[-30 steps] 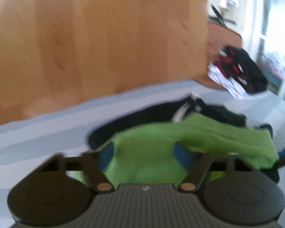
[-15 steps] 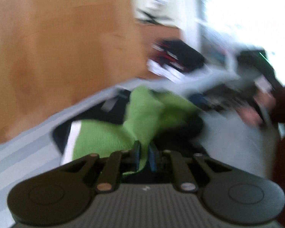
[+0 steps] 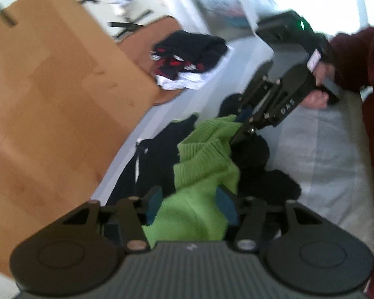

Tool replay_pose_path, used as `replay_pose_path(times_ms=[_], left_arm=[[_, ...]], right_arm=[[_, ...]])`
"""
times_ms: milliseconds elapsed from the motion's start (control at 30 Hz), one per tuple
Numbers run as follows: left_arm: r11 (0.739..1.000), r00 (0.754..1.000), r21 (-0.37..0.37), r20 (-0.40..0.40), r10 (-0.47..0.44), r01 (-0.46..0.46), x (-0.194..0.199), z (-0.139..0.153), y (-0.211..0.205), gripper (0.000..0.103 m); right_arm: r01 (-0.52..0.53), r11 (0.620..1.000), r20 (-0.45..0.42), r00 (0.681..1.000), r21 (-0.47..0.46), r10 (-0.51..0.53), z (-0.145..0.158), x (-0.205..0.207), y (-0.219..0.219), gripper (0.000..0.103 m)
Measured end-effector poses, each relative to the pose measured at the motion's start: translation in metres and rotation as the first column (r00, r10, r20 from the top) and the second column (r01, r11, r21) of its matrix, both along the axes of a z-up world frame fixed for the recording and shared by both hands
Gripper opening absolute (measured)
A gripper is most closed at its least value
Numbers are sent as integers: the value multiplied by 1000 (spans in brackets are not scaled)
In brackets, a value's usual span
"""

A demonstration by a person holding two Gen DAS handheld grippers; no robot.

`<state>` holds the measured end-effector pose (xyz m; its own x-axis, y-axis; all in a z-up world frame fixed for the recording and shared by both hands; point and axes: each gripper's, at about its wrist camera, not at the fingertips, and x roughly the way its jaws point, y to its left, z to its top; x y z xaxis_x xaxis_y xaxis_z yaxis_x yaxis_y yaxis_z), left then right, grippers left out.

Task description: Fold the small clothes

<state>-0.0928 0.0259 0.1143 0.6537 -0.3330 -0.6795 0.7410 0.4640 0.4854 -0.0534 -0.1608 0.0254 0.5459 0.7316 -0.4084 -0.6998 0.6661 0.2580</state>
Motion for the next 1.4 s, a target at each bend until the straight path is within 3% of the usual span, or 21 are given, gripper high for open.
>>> replay_pose_path(times_ms=[167, 267, 367, 500, 600, 667, 767, 833, 967, 1000, 1033, 1100, 1233, 1300, 1400], left_arm=[[986, 985, 94, -123, -123, 135, 18, -15, -20, 53], [970, 969, 139, -178, -173, 199, 15, -21, -25, 65], [953, 960, 192, -201, -194, 232, 16, -31, -32, 65], [939, 964, 246, -177, -199, 239, 16, -39, -34, 45], [949, 974, 236, -134, -180, 208, 12, -24, -23, 32], [965, 990, 222, -69, -124, 137, 6, -12, -9, 26], [995, 1000, 102, -9, 23, -22, 3, 13, 25, 26], [994, 994, -2, 24, 108, -108, -3, 27, 48, 24], [946, 956, -185, 80, 283, -265, -26, 38, 72, 22], [932, 943, -211, 95, 320, -295, -31, 36, 73, 22], [919, 929, -228, 109, 353, -323, -35, 35, 74, 22], [894, 904, -255, 128, 408, -367, -47, 33, 70, 21], [868, 863, -322, 217, 457, -379, -69, 45, 62, 20], [839, 826, -395, 270, 495, -374, -81, 66, 62, 20], [795, 764, -502, 345, 546, -342, -98, 104, 61, 18]], right_arm=[[-5, 1000, -23, 1000, 24, 5, 0, 4, -3, 20], [-10, 999, -39, 999, 40, 12, -1, 6, -5, 20], [-12, 999, -47, 999, 48, 14, -1, 7, -6, 20], [-10, 999, -42, 999, 45, 12, -1, 6, -5, 20], [-11, 999, -38, 999, 44, 13, -1, 6, -6, 20], [-12, 999, -32, 999, 40, 14, -1, 6, -7, 20], [-10, 1000, -3, 1000, 26, 10, 1, 2, -4, 22], [-18, 1000, 18, 1000, 12, 18, 3, 1, -2, 31], [-11, 1000, 33, 999, -17, 11, 10, 7, 8, 31], [-2, 1000, 44, 999, -31, 4, 11, 8, 10, 27], [15, 999, 65, 998, -46, -12, 13, 8, 13, 13], [67, 996, 131, 990, -57, -59, 22, 4, 15, 11], [174, 984, 336, 930, -45, -150, 72, -12, 16, 10], [208, 978, 425, 888, -27, -177, 105, -18, 17, 10], [241, 970, 563, 799, 20, -211, 159, -36, 20, 10]])
